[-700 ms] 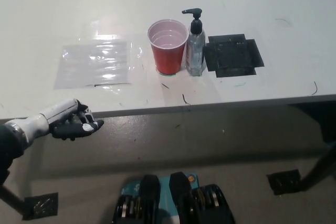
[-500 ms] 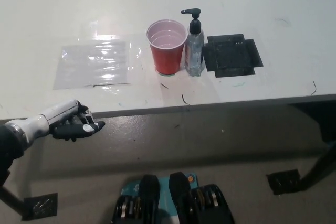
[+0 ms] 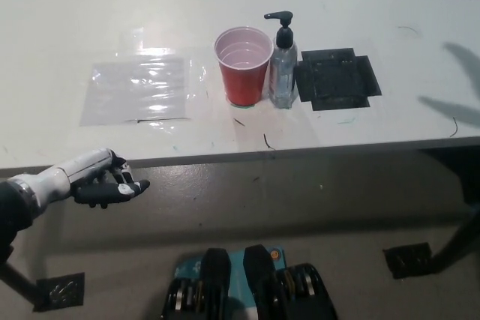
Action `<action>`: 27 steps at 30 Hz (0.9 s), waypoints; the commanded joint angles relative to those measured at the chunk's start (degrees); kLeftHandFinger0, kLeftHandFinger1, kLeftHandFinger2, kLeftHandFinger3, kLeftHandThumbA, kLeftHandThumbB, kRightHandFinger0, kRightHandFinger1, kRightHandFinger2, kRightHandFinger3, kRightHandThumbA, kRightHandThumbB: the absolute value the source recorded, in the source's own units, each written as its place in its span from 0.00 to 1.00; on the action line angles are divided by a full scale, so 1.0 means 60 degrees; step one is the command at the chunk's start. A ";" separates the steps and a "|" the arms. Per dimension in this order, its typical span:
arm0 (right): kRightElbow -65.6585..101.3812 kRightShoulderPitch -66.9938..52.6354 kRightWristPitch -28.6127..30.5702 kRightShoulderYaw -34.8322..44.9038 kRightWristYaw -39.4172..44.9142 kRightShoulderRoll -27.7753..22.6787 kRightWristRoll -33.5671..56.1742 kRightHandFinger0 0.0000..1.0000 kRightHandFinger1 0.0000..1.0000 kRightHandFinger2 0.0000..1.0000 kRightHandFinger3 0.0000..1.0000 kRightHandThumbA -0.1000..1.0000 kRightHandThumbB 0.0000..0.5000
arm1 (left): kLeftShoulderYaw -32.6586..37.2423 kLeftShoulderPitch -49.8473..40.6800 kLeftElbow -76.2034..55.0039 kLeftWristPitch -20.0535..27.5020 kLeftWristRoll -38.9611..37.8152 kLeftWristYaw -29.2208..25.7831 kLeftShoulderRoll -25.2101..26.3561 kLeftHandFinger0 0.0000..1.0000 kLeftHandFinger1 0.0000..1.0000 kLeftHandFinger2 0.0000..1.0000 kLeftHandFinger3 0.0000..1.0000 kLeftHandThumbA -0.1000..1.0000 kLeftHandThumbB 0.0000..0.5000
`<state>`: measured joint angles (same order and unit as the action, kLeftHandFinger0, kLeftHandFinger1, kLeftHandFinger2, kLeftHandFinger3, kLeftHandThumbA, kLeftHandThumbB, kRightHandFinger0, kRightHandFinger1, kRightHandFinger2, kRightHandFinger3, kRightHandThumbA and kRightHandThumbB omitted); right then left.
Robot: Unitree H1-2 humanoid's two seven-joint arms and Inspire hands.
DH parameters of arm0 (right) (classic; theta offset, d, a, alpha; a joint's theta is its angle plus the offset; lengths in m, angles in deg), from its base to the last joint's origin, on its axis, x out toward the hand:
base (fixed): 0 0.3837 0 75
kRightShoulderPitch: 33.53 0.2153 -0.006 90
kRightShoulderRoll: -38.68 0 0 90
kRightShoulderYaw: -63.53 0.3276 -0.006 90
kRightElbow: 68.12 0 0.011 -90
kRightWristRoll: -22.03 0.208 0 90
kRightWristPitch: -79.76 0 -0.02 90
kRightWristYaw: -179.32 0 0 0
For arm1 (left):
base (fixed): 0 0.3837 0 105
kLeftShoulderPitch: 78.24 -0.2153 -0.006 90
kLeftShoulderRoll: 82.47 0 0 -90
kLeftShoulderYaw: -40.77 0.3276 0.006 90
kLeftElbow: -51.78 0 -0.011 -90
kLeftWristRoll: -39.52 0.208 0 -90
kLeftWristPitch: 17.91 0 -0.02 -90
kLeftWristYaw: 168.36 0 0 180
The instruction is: The robot uses its right hand to press the hand soap kept in the middle of the table to get liquid hand soap out
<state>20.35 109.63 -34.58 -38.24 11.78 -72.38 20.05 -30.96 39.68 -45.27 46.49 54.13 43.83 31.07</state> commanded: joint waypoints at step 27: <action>-0.2503 0.2837 0.1284 -0.1705 0.1318 0.2266 -0.2095 1.00 1.00 1.00 1.00 1.00 0.88 | -0.0275 0.0242 -0.0033 -0.0010 -0.0024 0.0492 0.0069 0.30 0.28 0.44 0.53 0.76 0.41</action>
<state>6.46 121.37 -31.01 -48.70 18.71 -59.59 9.57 -31.26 39.71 -45.19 46.42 54.34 46.44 30.85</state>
